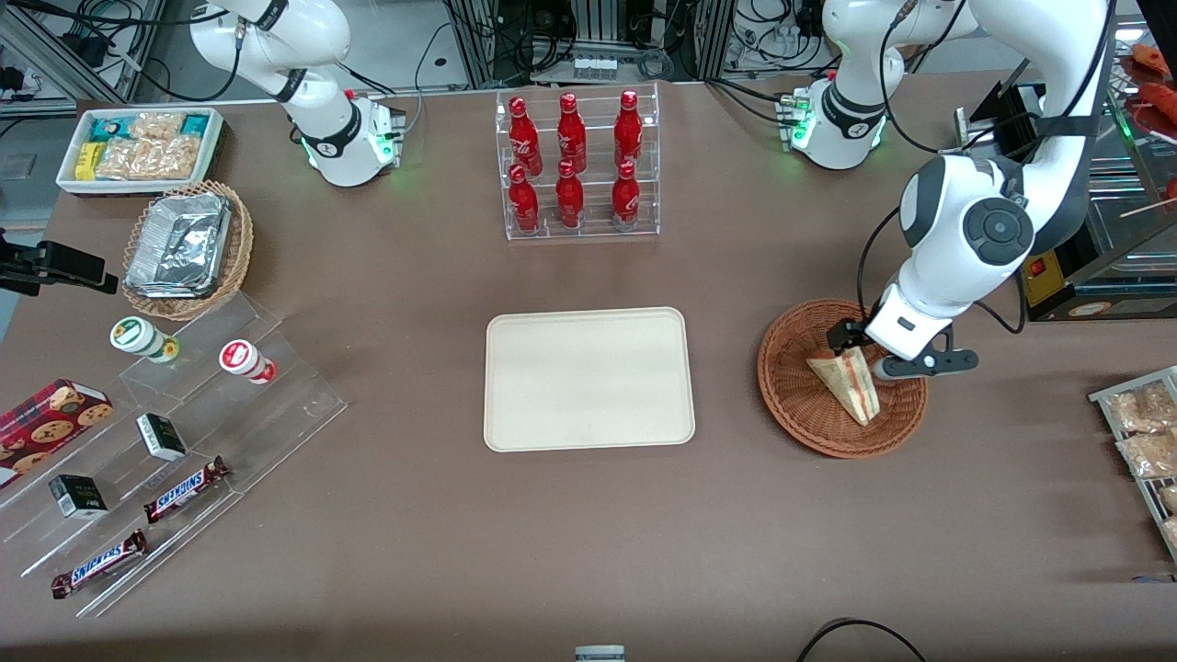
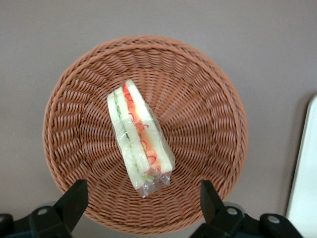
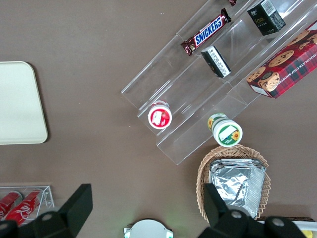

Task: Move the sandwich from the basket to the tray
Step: 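Close the left gripper on the wrapped sandwich and lift it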

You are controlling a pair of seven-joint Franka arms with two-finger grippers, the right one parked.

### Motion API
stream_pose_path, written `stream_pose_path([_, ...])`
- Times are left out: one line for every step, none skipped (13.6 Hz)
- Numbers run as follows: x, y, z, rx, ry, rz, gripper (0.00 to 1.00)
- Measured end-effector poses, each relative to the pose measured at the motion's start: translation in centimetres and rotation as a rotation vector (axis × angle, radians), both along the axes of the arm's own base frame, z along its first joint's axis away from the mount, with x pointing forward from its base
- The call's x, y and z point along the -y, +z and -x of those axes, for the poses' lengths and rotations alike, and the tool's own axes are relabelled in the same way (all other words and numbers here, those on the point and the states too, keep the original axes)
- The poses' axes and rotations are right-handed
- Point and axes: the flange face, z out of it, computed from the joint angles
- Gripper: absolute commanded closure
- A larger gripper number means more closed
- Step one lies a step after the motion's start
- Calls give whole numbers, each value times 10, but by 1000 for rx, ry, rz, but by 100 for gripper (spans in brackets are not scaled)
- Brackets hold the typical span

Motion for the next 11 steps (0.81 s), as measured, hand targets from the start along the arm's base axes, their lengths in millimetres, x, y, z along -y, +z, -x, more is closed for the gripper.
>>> stream_pose_path([0, 0, 0, 25, 105, 10, 0])
stream_pose_path([0, -3, 0, 44, 232, 22, 0])
stream_pose_path([0, -8, 2, 49, 341, 30, 0])
stream_pose_path([0, -12, 3, 46, 401, 33, 0])
stream_pose_path([0, -15, 4, 42, 430, 34, 0])
stream_pose_path([0, -17, 5, 38, 444, 33, 0])
stream_pose_path([-1, -21, 5, 31, 452, 32, 0])
stream_pose_path([-1, -26, 5, 21, 456, 30, 0])
stream_pose_path([-1, -34, 5, 10, 459, 28, 0])
stream_pose_path([-1, -43, 4, 5, 461, 31, 0])
stream_pose_path([-1, -53, 3, 2, 462, 34, 0])
